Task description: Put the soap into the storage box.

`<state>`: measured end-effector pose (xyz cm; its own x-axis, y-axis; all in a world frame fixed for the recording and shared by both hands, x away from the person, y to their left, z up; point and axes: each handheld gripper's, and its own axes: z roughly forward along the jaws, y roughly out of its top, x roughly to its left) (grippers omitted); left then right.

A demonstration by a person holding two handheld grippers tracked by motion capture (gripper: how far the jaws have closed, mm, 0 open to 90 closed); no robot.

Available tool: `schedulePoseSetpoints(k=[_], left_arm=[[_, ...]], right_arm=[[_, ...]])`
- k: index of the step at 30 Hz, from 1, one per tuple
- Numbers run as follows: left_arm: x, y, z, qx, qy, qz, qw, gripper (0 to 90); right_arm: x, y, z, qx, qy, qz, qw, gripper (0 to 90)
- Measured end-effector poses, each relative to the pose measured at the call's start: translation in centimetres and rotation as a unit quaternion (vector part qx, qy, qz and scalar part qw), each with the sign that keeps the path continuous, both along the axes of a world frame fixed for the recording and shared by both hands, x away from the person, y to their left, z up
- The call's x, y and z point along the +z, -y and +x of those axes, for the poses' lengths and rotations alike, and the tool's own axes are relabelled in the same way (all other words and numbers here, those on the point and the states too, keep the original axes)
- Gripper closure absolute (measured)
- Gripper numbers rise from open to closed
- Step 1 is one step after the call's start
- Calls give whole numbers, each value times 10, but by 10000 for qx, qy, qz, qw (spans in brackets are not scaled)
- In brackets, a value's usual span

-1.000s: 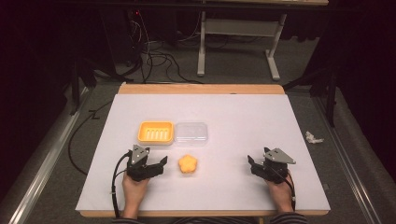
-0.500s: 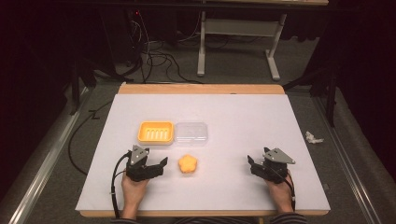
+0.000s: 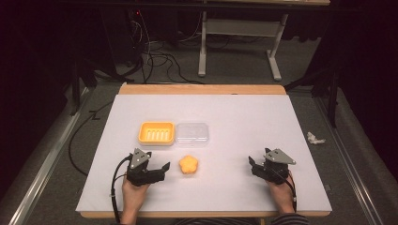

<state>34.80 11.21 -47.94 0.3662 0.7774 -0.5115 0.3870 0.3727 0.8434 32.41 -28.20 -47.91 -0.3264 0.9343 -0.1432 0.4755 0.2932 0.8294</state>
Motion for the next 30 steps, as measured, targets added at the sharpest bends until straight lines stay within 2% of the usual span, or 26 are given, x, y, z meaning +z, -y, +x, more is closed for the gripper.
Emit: schedulePoseSetpoints(k=[10,15,22,23,26,28,30], left_arm=[[0,16,-9,-304,-111,90,9994,141],[2,21,-13,-383,-118,71,9992,141],[3,28,-16,-511,-106,175,9985,137],[3,31,-17,-571,-171,132,9981,134],[2,39,-18,-686,-271,278,9969,106],[1,44,-18,-665,-249,467,9964,104],[1,48,-18,-703,-259,511,9959,104]], right_arm=[[0,0,0,12,21,-9,10000,278],[0,0,0,12,15,-17,10000,277],[0,0,0,12,27,-10,10000,277],[0,0,0,13,26,-10,10000,276],[0,0,0,21,26,-17,10000,276],[0,0,0,16,21,-29,10000,275],[0,0,0,15,22,-29,10000,275]])
